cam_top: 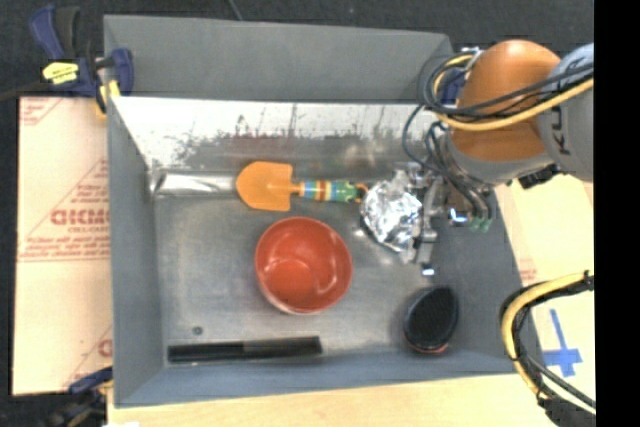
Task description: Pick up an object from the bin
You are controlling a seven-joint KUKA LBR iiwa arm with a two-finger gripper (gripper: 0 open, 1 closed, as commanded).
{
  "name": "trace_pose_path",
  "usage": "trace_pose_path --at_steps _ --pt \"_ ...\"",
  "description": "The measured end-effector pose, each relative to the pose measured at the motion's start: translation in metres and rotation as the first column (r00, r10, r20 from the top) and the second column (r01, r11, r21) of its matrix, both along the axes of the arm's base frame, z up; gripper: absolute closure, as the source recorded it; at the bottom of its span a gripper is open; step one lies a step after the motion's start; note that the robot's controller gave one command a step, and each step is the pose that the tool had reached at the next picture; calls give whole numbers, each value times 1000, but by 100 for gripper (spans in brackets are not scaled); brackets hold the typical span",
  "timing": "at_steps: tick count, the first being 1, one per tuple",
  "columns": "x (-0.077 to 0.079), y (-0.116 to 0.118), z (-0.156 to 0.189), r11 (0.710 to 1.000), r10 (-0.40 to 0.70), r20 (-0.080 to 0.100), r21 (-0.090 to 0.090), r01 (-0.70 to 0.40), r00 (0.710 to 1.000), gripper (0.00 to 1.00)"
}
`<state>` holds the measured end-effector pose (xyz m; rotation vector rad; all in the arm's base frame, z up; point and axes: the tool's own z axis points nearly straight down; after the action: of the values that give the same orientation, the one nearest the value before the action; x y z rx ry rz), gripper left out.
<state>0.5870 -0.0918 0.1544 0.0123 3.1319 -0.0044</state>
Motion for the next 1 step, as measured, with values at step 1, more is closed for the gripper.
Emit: trace_pose_path --at_steps 1 --pt "46 -29 -80 988 155 11 -6 -155 988 0"
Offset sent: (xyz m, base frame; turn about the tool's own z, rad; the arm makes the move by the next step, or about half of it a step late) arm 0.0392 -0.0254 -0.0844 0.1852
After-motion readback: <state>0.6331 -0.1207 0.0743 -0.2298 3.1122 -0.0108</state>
